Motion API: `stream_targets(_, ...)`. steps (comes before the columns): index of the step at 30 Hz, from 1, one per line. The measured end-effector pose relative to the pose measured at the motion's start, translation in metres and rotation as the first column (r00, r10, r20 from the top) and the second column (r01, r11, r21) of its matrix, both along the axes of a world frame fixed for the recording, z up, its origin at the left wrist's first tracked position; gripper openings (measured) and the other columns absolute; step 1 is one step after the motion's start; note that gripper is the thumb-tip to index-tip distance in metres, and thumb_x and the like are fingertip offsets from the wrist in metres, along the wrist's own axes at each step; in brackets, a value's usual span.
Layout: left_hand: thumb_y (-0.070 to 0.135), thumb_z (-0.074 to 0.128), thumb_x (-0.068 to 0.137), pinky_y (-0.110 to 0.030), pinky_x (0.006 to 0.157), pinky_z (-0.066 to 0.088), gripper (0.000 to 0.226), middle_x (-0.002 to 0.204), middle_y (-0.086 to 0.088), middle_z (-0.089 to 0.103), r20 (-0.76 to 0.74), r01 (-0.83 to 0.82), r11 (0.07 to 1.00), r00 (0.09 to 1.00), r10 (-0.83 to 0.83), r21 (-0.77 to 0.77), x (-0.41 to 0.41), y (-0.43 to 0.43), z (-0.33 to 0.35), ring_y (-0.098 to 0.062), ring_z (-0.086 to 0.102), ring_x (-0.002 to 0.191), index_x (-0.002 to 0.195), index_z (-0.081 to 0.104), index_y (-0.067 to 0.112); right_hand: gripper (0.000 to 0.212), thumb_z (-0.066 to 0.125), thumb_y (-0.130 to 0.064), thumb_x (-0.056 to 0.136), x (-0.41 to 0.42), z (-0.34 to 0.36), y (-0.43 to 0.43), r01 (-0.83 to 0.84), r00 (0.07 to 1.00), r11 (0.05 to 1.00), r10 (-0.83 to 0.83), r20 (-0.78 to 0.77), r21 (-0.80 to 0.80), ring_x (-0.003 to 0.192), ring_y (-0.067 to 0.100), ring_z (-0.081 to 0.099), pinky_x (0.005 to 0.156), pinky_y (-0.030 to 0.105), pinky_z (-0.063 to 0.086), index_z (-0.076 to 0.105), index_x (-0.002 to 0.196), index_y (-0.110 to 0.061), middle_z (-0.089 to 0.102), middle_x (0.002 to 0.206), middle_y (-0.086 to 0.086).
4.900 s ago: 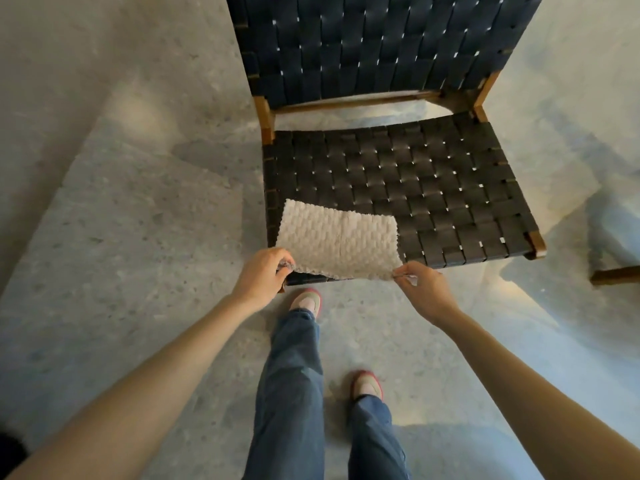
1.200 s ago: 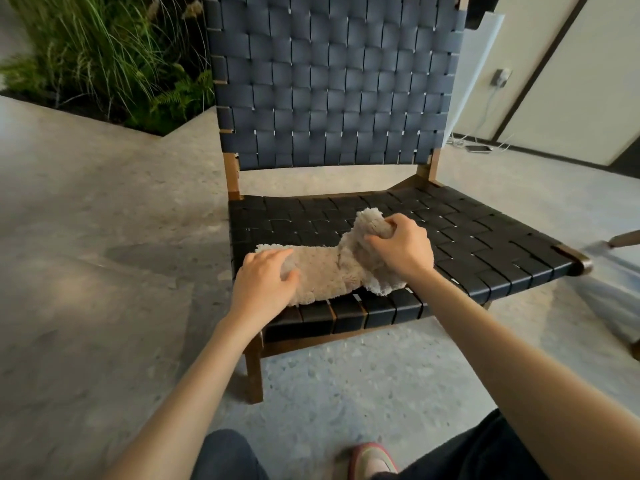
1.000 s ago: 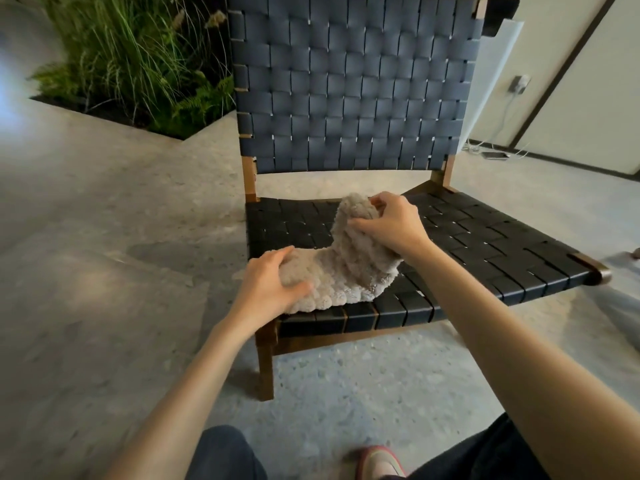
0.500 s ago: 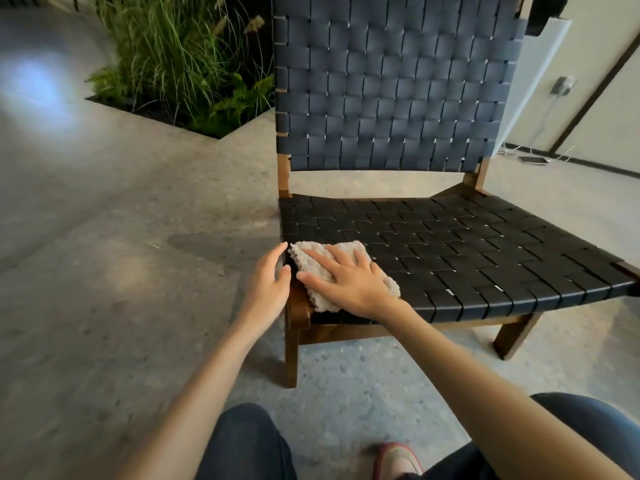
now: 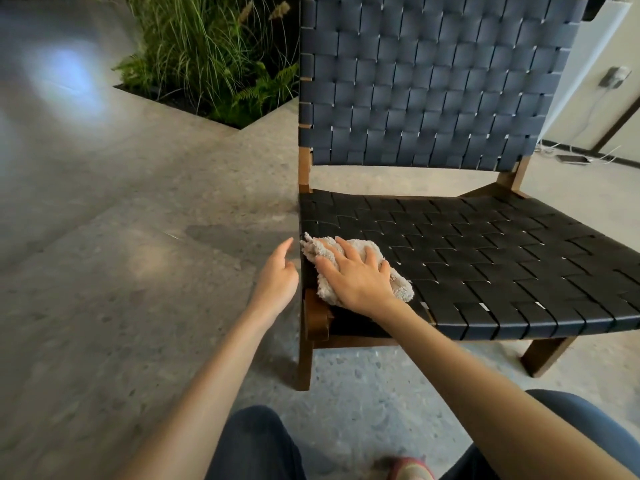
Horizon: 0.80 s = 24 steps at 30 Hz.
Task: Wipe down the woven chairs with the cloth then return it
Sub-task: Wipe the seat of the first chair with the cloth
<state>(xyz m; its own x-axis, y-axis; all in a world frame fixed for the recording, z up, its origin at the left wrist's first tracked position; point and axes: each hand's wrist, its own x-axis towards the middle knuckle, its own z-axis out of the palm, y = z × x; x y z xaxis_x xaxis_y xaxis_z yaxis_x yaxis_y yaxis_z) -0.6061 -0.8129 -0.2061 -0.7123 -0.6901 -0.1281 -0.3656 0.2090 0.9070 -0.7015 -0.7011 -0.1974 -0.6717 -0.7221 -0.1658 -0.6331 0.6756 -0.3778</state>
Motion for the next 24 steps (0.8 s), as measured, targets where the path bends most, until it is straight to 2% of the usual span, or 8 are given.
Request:
stream_targets(3, 0.011, 0.031, 0.102, -0.034, 0.112, 0.024, 0.048, 0.154, 0.001, 0.03, 0.024, -0.034, 0.999, 0.999, 0.034, -0.003, -0.013, -0.009, -0.002, -0.016, 0.028, 0.14, 0.148, 0.028, 0.024, 0.06, 0.012, -0.063, 0.094, -0.018, -0.008, -0.019, 0.015, 1.0, 1.0, -0.014, 0.018, -0.023, 0.145, 0.039, -0.005, 0.111, 0.061, -0.003, 0.016, 0.15, -0.041, 0.005, 0.16, -0.011)
stream_targets(7, 0.013, 0.03, 0.103, -0.032, 0.113, 0.022, 0.047, 0.155, -0.001, 0.027, 0.033, 0.016, 0.999, 0.999, -0.017, 0.035, -0.034, -0.019, -0.002, -0.016, 0.026, 0.141, 0.149, 0.025, 0.02, 0.055, 0.015, -0.059, 0.096, -0.042, -0.014, -0.049, 0.034, 0.999, 0.999, -0.033, 0.036, -0.034, 0.144, 0.041, -0.008, 0.111, 0.062, -0.007, 0.016, 0.149, -0.044, 0.001, 0.161, -0.01)
stream_targets(10, 0.015, 0.029, 0.103, -0.03, 0.112, 0.023, 0.046, 0.155, -0.003, 0.026, 0.033, 0.016, 0.999, 0.999, -0.017, 0.034, -0.052, -0.026, -0.001, -0.016, 0.026, 0.141, 0.149, 0.024, 0.018, 0.051, 0.017, -0.054, 0.098, -0.062, -0.018, -0.073, 0.0, 1.0, 1.0, 0.0, 0.024, -0.009, 0.144, 0.042, -0.011, 0.11, 0.063, -0.008, 0.023, 0.148, -0.044, -0.003, 0.161, -0.006)
stream_targets(15, 0.018, 0.03, 0.103, -0.033, 0.114, 0.021, 0.049, 0.157, -0.002, 0.023, 0.099, 0.001, 0.999, 0.995, -0.005, 0.041, -0.084, -0.046, -0.005, -0.017, 0.024, 0.142, 0.151, 0.017, 0.017, 0.053, 0.019, -0.053, 0.098, -0.098, -0.031, -0.113, 0.085, 0.993, 0.995, -0.081, 0.081, -0.046, 0.144, 0.039, -0.012, 0.11, 0.06, -0.011, 0.025, 0.148, -0.038, 0.002, 0.161, -0.008)
stream_targets(18, 0.022, 0.032, 0.103, -0.032, 0.113, 0.019, 0.052, 0.157, -0.003, 0.02, 0.147, -0.013, 1.0, 0.989, 0.01, 0.014, -0.104, -0.058, -0.013, -0.019, 0.021, 0.143, 0.151, 0.013, 0.015, 0.053, 0.02, -0.051, 0.097, -0.123, -0.043, -0.134, 0.079, 0.995, 0.996, -0.076, 0.066, -0.037, 0.144, 0.039, -0.012, 0.11, 0.061, -0.01, 0.025, 0.148, -0.038, 0.003, 0.161, -0.007)
stream_targets(24, 0.019, 0.034, 0.102, -0.031, 0.111, 0.027, 0.049, 0.152, -0.009, 0.03, 0.12, 0.041, 0.999, 0.992, -0.037, -0.028, -0.138, -0.069, -0.03, -0.021, 0.032, 0.138, 0.149, 0.022, 0.012, 0.055, 0.02, -0.055, 0.096, -0.169, -0.061, -0.17, 0.089, 0.995, 0.995, -0.087, 0.041, -0.051, 0.145, 0.037, -0.01, 0.111, 0.058, -0.011, 0.03, 0.147, -0.039, 0.01, 0.16, -0.006)
